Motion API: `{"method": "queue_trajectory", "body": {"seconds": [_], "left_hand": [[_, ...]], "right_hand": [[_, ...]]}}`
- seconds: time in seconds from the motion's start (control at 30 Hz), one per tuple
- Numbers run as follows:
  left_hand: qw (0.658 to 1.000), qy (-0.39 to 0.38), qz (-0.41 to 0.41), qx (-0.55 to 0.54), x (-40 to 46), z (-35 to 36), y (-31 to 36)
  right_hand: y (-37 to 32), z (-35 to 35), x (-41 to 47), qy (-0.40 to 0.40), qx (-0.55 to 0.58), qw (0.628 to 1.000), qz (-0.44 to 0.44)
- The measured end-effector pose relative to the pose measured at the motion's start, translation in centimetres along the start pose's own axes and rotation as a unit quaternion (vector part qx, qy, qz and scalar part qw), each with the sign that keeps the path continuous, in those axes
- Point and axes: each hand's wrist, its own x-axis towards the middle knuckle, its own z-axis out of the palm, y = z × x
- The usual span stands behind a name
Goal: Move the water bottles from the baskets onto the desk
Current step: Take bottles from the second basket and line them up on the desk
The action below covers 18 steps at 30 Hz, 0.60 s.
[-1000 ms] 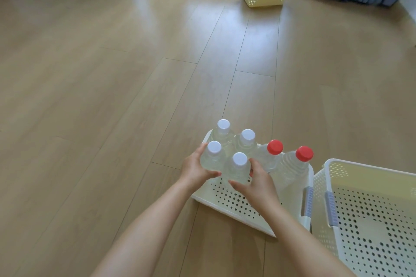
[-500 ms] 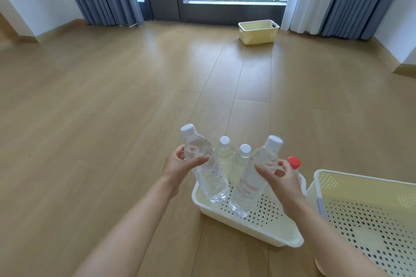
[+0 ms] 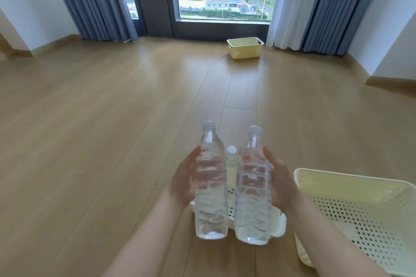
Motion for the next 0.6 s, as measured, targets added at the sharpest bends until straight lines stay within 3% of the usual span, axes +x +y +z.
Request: {"method": "queue_trajectory", "body": {"seconds": [0.1,0.27,0.37,0.6], "left_hand": [[0.999,-0.004,-0.04,0.0,0.4,-0.6,-2.1],[0.997,0.016,-0.013,0.08,1.2,0.6,-0.6],[0.999,-0.018,-0.026,0.024,0.3,4.0,2.3],[0.995,0.015,-0.026,0.099,-3.2,15.6,12.8]], "right_hand": [[1.3,-0.1,0.2,-0.009,-0.016,1.0,0.02],[-0.3,-0.4,0.9,0.052,-0.063,0.996,0.024],[-4.0,0.9,0.1,0.055,-0.072,0.996,0.019],[-17.1,7.4,-5.0,0.084,-0.114,0.99,0.005]]}}
